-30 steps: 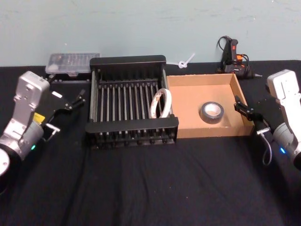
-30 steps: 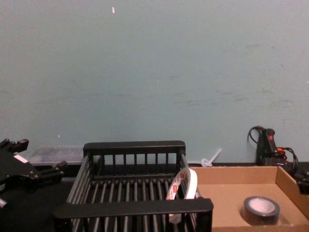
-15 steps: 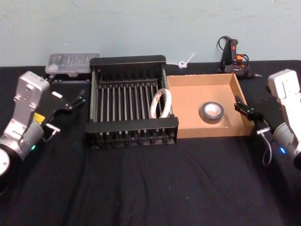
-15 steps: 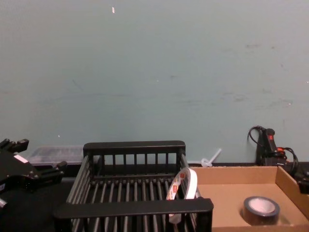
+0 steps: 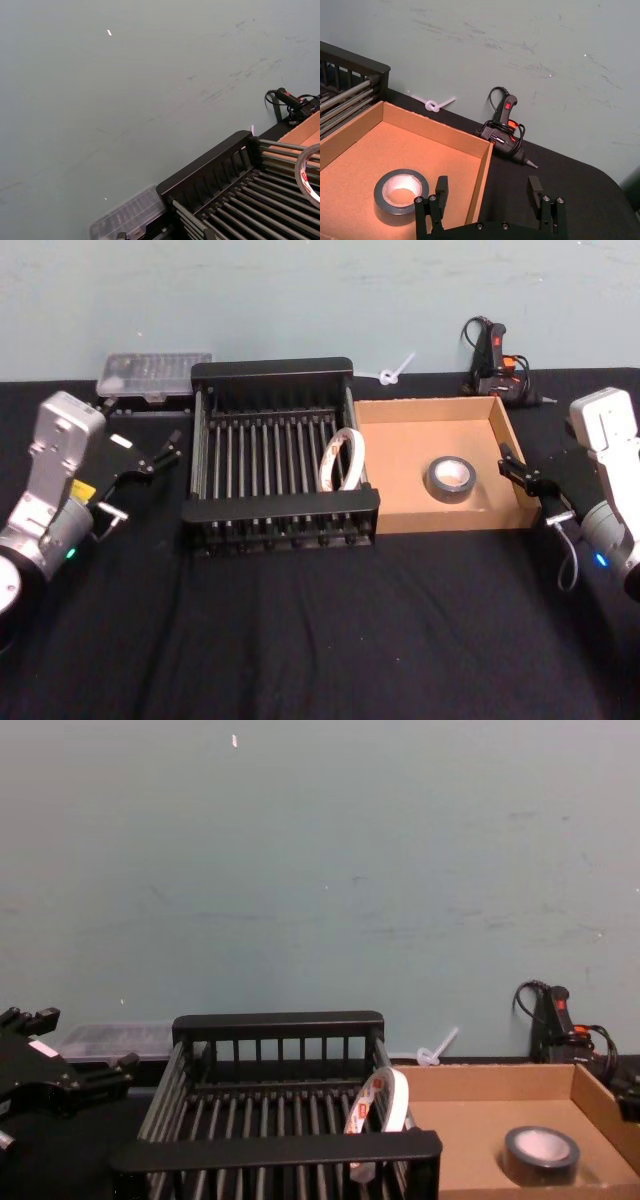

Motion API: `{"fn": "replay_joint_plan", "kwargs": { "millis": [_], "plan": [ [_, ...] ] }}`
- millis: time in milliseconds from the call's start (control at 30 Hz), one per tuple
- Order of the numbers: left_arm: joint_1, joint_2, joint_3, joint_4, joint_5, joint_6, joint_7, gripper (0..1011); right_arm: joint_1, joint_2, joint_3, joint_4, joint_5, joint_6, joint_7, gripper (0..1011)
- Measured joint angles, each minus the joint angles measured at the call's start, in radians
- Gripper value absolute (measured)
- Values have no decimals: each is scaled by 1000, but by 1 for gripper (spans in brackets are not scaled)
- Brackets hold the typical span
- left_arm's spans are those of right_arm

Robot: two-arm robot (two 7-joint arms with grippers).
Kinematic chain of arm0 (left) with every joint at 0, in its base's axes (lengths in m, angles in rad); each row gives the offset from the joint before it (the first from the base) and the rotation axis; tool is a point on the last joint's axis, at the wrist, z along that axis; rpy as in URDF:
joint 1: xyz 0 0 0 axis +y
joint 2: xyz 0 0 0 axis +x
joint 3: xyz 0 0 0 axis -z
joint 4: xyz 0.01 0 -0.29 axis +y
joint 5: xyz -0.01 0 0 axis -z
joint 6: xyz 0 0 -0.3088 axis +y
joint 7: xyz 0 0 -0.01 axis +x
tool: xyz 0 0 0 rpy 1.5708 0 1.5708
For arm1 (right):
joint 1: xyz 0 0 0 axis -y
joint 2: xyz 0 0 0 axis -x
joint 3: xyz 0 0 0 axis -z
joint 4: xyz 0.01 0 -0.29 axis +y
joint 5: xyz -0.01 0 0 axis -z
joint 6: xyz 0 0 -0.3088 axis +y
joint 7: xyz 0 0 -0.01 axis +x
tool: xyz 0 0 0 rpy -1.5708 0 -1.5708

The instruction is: Pick up the white tape and place it into the black box , Pick up the silver tape and place it into the brown box.

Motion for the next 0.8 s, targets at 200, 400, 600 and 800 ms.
{"fn": "replay_joint_plan", "kwargs": {
  "millis": [200, 400, 600, 800],
  "plan": [
    [0, 0, 0, 0, 0, 0, 0, 1001, 0, 1, -1, 0, 0, 0, 0, 1003],
    [0, 0, 0, 0, 0, 0, 0, 1002, 0, 1, -1, 0, -1, 0, 0, 1003],
    [0, 0, 0, 0, 0, 0, 0, 1001, 0, 1, -1, 0, -1, 0, 0, 1003],
    [0, 0, 0, 0, 0, 0, 0, 1001, 0, 1, -1, 0, -1, 0, 0, 1003]
  ]
}}
